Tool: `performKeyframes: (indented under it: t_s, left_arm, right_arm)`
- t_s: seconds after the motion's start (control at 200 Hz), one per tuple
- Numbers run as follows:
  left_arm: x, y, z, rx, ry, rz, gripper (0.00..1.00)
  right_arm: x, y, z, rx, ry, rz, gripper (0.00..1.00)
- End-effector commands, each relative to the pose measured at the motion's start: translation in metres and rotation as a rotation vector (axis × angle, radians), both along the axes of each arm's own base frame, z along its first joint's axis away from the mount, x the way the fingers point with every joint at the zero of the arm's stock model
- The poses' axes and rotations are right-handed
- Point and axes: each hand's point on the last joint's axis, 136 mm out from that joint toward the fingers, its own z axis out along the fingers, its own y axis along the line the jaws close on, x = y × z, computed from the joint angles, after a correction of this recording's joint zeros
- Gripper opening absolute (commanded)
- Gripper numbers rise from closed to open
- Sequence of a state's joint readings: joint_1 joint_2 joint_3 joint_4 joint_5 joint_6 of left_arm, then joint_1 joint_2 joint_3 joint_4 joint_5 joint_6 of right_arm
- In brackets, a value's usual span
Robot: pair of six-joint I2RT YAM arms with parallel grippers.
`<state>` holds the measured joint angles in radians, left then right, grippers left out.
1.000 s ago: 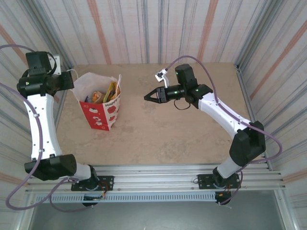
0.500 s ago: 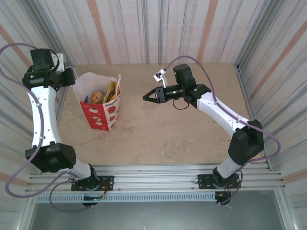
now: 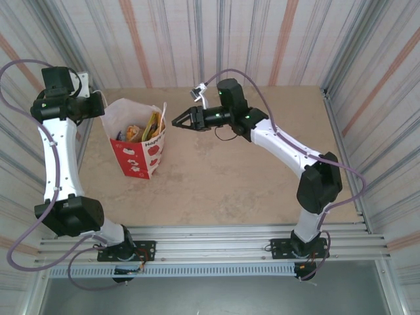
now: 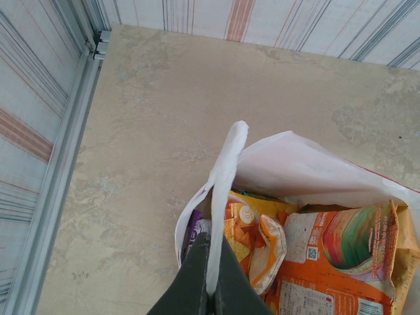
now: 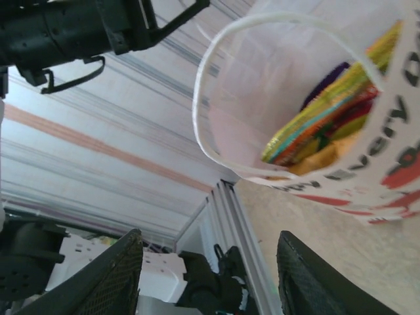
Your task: Place the snacks into the paper bag
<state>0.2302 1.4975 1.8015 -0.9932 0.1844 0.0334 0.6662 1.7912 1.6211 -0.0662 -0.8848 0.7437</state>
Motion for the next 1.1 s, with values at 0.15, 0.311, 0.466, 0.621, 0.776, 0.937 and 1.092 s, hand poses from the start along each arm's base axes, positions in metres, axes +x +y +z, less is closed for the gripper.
performKeyframes:
  t_s: [0.15, 0.311, 0.466, 0.621, 0.776, 0.937, 1.092]
  left_arm:
    - [-0.007, -0.002, 0.016, 0.009, -0.055, -0.017, 0.0]
    - [-0.007, -0.002, 0.017, 0.005, -0.064, -0.019, 0.0]
    - [-0.006, -0.003, 0.017, 0.007, -0.067, -0.024, 0.0]
    - [-0.005, -0.003, 0.017, 0.003, -0.069, -0.027, 0.0]
    - [-0.008, -0.008, 0.026, -0.016, -0.086, -0.037, 0.0]
    - [-0.016, -0.023, 0.045, -0.013, -0.134, -0.063, 0.0]
    - [-0.022, -0.056, 0.071, -0.013, -0.201, -0.115, 0.0]
  right_arm:
    - [0.025, 0.025, 0.013, 0.066, 0.108, -0.093, 0.58]
    - [0.038, 0.036, 0.016, 0.09, 0.114, -0.118, 0.57]
    - [0.05, 0.047, 0.024, 0.135, 0.134, -0.114, 0.56]
    - [0.054, 0.052, 0.025, 0.146, 0.152, -0.112, 0.19]
    - [0.051, 0.039, 0.052, 0.189, 0.083, -0.132, 0.0]
    - [0.055, 0.005, 0.075, 0.175, 0.061, -0.191, 0.0]
    - [0.06, -0.033, 0.094, 0.146, 0.034, -0.251, 0.0]
